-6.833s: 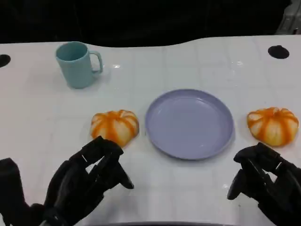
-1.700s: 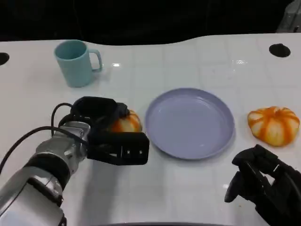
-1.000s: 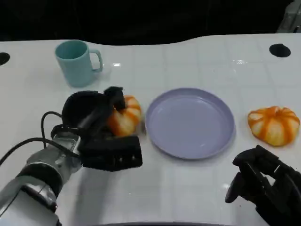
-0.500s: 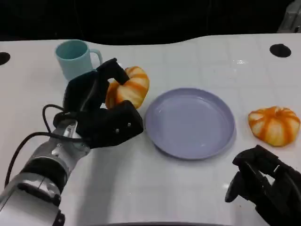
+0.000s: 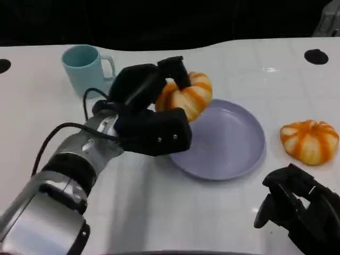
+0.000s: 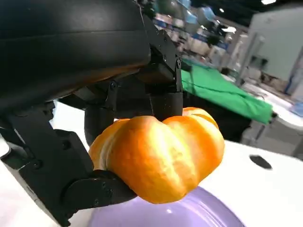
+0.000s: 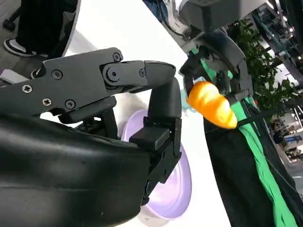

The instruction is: Grasp the bread from the table and place it into the plate.

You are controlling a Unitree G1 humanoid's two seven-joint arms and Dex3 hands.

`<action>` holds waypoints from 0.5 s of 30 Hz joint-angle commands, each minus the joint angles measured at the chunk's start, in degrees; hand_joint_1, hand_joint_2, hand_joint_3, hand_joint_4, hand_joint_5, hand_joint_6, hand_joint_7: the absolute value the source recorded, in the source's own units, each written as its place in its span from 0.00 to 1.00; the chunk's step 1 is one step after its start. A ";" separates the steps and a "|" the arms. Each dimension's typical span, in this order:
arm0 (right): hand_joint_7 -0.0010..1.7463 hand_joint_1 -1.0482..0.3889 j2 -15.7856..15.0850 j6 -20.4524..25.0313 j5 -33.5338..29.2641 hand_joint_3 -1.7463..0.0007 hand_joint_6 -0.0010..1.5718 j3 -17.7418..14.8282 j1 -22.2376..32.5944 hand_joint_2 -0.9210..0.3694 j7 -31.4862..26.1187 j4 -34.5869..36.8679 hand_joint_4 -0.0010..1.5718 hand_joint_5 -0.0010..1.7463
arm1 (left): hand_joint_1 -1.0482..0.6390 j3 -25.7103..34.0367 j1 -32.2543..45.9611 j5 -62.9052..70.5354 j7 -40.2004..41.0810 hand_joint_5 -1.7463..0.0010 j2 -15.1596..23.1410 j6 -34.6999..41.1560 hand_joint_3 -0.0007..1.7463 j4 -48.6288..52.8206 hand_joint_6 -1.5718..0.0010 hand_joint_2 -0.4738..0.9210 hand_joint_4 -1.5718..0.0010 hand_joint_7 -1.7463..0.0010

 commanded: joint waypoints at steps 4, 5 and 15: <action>0.78 0.42 -0.64 -1.06 0.10 0.85 0.34 -0.46 0.35 0.00 0.51 0.00 0.37 1.00 | 0.52 -3.62 -3.93 3.93 0.40 0.00 -1.99 1.74 0.70 1.63 0.52 0.61 0.38 0.00; 0.78 0.42 -0.64 -1.03 0.18 0.85 0.34 -0.49 0.35 0.00 0.58 0.03 0.37 1.00 | 0.51 -3.85 -4.10 4.20 0.35 0.00 -2.18 2.09 0.68 1.77 0.52 0.63 0.38 0.00; 0.78 0.42 -0.54 -0.92 0.11 0.86 0.33 -0.21 0.85 0.00 0.46 -0.55 0.37 1.00 | 0.51 -8.37 -6.33 8.17 -1.28 0.00 -5.42 7.95 0.52 4.02 0.56 0.75 0.41 0.00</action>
